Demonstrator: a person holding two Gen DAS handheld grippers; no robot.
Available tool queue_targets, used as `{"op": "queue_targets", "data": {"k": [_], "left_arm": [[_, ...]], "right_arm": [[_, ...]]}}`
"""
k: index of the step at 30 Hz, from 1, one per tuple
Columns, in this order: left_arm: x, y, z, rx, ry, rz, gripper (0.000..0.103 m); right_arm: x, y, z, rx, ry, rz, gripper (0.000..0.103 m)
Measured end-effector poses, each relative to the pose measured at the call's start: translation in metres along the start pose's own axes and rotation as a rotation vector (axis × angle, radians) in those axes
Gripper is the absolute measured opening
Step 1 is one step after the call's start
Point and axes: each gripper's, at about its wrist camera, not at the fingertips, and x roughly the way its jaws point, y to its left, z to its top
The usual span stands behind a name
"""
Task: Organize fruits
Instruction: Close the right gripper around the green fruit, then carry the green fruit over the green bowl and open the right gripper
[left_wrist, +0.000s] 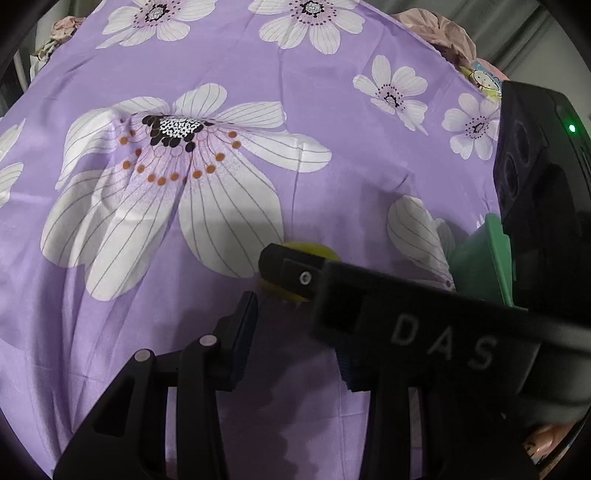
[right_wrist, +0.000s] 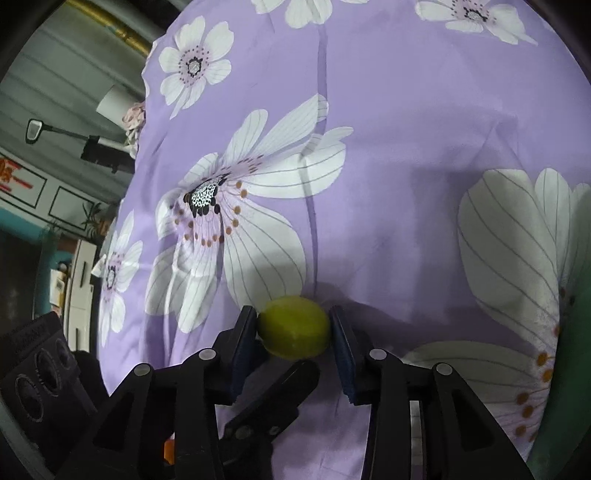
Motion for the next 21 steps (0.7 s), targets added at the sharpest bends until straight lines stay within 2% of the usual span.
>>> {"op": "queue_targets", "data": {"k": [2, 8, 11, 15, 21], "left_arm": [[0.001, -0.001, 0.0, 0.006, 0.004, -0.011, 0.034], [-0.006, -0.01, 0.0, 0.047, -0.02, -0.022, 0.035], [-0.027, -0.02, -0.001, 0.092, -0.109, -0.019, 0.035], [-0.049, -0.033, -0.004, 0.162, -0.185, -0.042, 0.034], [-0.075, -0.052, -0.008, 0.217, -0.255, -0.089, 0.034]], "right_arm": [[0.0, 0.0, -0.002, -0.007, 0.0, 0.002, 0.041], [-0.013, 0.002, -0.009, -0.006, -0.032, 0.003, 0.041], [-0.031, 0.007, -0.014, -0.025, -0.081, 0.001, 0.04], [-0.062, 0.012, -0.02, -0.042, -0.158, 0.02, 0.039], [-0.102, 0.012, -0.028, -0.044, -0.242, 0.042, 0.039]]}}
